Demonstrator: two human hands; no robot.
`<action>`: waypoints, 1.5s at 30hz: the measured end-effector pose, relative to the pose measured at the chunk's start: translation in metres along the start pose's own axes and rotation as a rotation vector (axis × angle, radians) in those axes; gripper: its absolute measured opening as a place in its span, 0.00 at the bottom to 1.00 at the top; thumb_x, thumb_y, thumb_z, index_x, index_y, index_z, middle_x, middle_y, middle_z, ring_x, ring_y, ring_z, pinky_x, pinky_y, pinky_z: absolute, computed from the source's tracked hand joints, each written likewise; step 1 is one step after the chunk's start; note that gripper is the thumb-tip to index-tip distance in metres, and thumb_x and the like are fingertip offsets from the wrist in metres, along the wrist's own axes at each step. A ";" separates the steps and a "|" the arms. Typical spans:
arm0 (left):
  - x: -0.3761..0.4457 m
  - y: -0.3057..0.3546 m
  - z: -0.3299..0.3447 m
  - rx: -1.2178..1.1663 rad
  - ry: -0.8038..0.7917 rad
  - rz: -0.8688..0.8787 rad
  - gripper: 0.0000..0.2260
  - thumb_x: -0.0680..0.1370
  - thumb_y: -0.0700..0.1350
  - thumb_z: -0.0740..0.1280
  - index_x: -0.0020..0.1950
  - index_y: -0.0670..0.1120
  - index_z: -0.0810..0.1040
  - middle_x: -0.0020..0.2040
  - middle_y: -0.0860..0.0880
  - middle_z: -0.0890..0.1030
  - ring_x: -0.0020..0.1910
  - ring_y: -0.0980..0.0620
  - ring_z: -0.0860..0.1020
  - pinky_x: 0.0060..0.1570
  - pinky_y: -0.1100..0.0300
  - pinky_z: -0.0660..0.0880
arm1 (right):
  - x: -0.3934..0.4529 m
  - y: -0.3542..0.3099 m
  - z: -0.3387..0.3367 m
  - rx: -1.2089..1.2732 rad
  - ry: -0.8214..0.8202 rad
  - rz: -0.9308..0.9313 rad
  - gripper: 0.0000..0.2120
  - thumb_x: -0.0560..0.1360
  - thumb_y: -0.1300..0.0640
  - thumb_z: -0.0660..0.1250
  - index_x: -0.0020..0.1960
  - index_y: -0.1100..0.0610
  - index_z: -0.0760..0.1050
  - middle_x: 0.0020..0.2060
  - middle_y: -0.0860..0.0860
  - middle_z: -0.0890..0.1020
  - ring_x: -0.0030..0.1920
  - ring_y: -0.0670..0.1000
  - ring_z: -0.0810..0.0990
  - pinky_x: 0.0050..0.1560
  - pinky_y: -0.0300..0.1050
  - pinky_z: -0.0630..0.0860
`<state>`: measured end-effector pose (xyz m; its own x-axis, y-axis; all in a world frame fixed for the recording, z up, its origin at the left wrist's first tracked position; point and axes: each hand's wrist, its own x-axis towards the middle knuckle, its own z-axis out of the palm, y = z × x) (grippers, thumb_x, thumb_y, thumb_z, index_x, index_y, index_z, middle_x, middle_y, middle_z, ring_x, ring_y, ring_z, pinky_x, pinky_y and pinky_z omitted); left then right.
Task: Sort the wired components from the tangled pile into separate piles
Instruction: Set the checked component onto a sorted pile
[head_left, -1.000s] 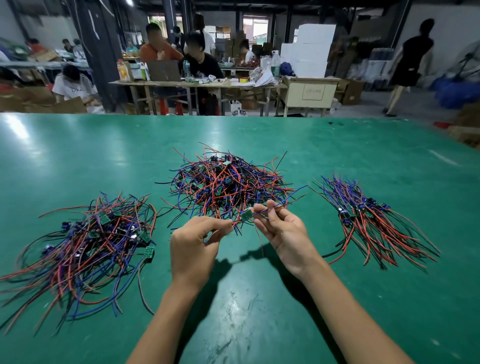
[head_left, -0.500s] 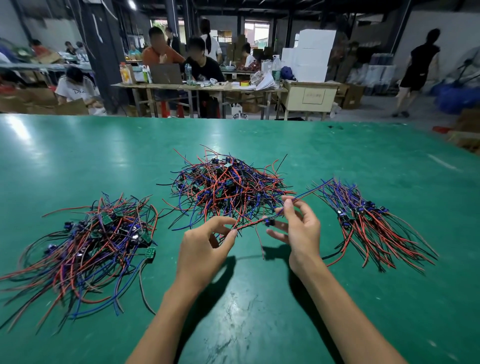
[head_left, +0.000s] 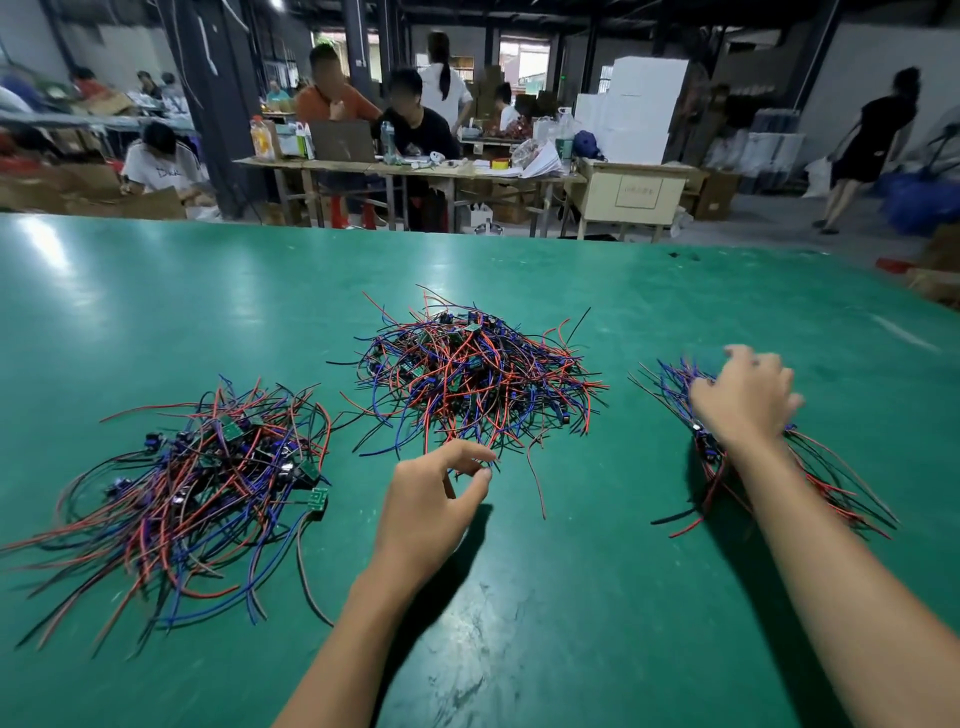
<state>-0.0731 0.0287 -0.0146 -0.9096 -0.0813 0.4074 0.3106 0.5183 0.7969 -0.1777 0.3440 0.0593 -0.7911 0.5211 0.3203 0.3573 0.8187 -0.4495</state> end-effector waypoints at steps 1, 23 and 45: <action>0.000 -0.001 0.001 0.011 -0.005 0.004 0.07 0.76 0.47 0.74 0.48 0.60 0.84 0.42 0.60 0.84 0.23 0.55 0.66 0.30 0.63 0.70 | -0.013 -0.008 0.008 0.080 -0.015 -0.105 0.18 0.75 0.56 0.68 0.65 0.56 0.77 0.60 0.61 0.80 0.63 0.61 0.77 0.62 0.55 0.71; 0.000 0.025 0.008 -0.475 -0.090 -0.277 0.07 0.82 0.49 0.66 0.54 0.52 0.84 0.46 0.49 0.86 0.26 0.56 0.76 0.26 0.62 0.73 | -0.159 -0.070 0.030 0.740 -0.015 -0.586 0.09 0.74 0.44 0.70 0.42 0.48 0.77 0.33 0.42 0.79 0.32 0.46 0.77 0.35 0.42 0.72; 0.019 0.001 -0.072 -1.690 0.434 -0.424 0.14 0.83 0.41 0.58 0.60 0.51 0.82 0.49 0.53 0.87 0.36 0.60 0.81 0.37 0.66 0.79 | -0.163 -0.067 0.050 0.112 -0.295 -0.498 0.22 0.77 0.39 0.67 0.67 0.48 0.76 0.57 0.48 0.74 0.62 0.52 0.73 0.61 0.50 0.68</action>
<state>-0.0701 -0.0331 0.0262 -0.9504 -0.3027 -0.0710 0.2689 -0.9150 0.3007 -0.0973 0.1925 -0.0045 -0.9606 -0.0222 0.2770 -0.1348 0.9090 -0.3945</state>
